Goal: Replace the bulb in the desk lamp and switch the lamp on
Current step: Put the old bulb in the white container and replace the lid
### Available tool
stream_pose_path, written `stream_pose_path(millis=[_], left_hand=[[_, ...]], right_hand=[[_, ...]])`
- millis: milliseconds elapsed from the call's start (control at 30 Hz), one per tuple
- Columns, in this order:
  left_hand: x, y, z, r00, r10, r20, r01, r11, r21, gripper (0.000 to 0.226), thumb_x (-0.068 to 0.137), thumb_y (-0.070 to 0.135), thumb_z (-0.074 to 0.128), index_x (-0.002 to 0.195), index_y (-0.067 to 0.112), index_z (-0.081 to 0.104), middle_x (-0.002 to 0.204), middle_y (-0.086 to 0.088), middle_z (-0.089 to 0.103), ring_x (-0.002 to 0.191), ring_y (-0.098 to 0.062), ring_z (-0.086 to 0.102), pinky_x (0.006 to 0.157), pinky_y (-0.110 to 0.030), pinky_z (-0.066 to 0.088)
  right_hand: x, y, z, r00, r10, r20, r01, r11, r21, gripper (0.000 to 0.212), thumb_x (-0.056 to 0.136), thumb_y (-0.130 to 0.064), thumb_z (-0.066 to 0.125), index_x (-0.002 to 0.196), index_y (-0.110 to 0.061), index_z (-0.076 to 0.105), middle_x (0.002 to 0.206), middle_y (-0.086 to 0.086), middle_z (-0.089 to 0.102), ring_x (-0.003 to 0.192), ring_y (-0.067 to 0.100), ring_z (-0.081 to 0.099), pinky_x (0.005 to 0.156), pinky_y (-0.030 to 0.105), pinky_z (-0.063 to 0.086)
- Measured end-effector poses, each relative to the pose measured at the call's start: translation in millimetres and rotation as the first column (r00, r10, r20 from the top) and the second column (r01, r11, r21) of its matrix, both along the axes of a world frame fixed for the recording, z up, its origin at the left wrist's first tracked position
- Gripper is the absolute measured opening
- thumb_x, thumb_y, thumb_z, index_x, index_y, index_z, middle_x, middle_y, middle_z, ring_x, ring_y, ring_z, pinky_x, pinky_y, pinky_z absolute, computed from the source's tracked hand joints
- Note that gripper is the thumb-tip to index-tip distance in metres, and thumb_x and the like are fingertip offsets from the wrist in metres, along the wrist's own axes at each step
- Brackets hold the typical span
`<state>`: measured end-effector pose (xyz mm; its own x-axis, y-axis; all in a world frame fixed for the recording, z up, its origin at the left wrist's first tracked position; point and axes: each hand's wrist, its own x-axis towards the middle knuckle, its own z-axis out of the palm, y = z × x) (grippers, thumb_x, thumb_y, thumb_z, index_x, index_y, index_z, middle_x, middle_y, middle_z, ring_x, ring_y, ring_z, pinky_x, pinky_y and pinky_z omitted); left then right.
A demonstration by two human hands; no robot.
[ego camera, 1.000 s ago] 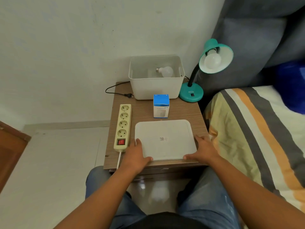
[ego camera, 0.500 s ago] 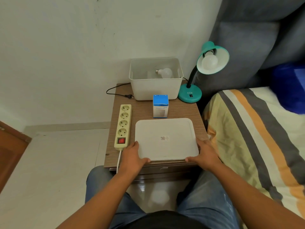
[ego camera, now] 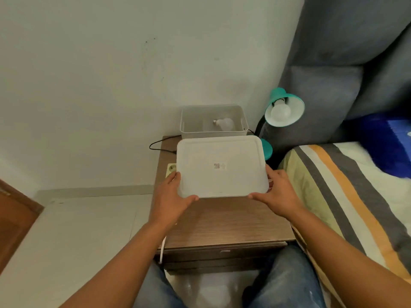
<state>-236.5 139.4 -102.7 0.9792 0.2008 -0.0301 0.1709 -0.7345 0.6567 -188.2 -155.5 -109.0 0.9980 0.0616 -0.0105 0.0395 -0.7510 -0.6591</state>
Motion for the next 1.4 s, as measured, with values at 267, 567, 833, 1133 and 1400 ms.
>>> stream_pose_path(millis=[267, 567, 833, 1133, 1400], left_hand=[[66, 29, 35, 0.993, -0.044, 0.111, 0.036, 0.997, 0.075, 0.090, 0.075, 0.042, 0.084, 0.148, 0.006, 0.045, 0.153, -0.007, 0.044, 0.139, -0.027, 0.042, 0.114, -0.034, 0.036], [157, 43, 39, 0.995, -0.045, 0.093, 0.044, 0.999, 0.008, 0.095, 0.077, 0.039, 0.083, 0.152, 0.005, 0.037, 0.159, -0.007, 0.038, 0.144, -0.023, 0.037, 0.118, -0.031, 0.030], [220, 42, 31, 0.996, -0.032, 0.078, 0.036, 0.998, -0.054, 0.084, 0.064, 0.059, 0.074, 0.132, 0.010, 0.060, 0.131, 0.002, 0.059, 0.119, -0.020, 0.057, 0.100, -0.041, 0.051], [239, 37, 21, 0.997, 0.009, 0.081, 0.004, 0.989, -0.151, 0.072, 0.077, 0.035, 0.084, 0.138, 0.009, 0.055, 0.132, 0.016, 0.046, 0.119, -0.012, 0.051, 0.100, -0.026, 0.043], [248, 40, 13, 0.999, -0.028, 0.020, 0.030, 0.992, -0.121, 0.040, 0.078, 0.033, 0.081, 0.107, 0.014, 0.062, 0.119, 0.002, 0.060, 0.108, -0.021, 0.060, 0.077, -0.021, 0.043]], right_hand=[[73, 28, 34, 1.000, 0.008, -0.012, -0.007, 0.999, 0.036, 0.094, 0.067, -0.037, 0.089, 0.146, -0.020, 0.040, 0.122, 0.002, 0.037, 0.106, 0.022, 0.051, 0.095, 0.029, 0.046], [161, 56, 43, 0.995, -0.085, -0.052, 0.091, 0.986, 0.139, 0.075, 0.075, -0.047, 0.079, 0.139, -0.022, 0.050, 0.123, 0.006, 0.041, 0.114, 0.023, 0.050, 0.101, 0.037, 0.046], [222, 68, 32, 0.972, -0.232, -0.048, 0.235, 0.966, 0.108, 0.064, 0.083, -0.053, 0.066, 0.133, -0.014, 0.054, 0.129, 0.017, 0.045, 0.121, 0.036, 0.048, 0.106, 0.051, 0.042], [239, 72, 24, 0.961, -0.260, -0.099, 0.269, 0.959, 0.090, 0.058, 0.089, -0.047, 0.064, 0.133, -0.012, 0.052, 0.136, 0.016, 0.038, 0.126, 0.034, 0.043, 0.111, 0.044, 0.036], [239, 71, 23, 0.966, -0.213, -0.146, 0.233, 0.962, 0.144, 0.053, 0.094, -0.041, 0.061, 0.136, -0.010, 0.052, 0.135, 0.012, 0.056, 0.126, 0.031, 0.051, 0.104, 0.041, 0.043]])
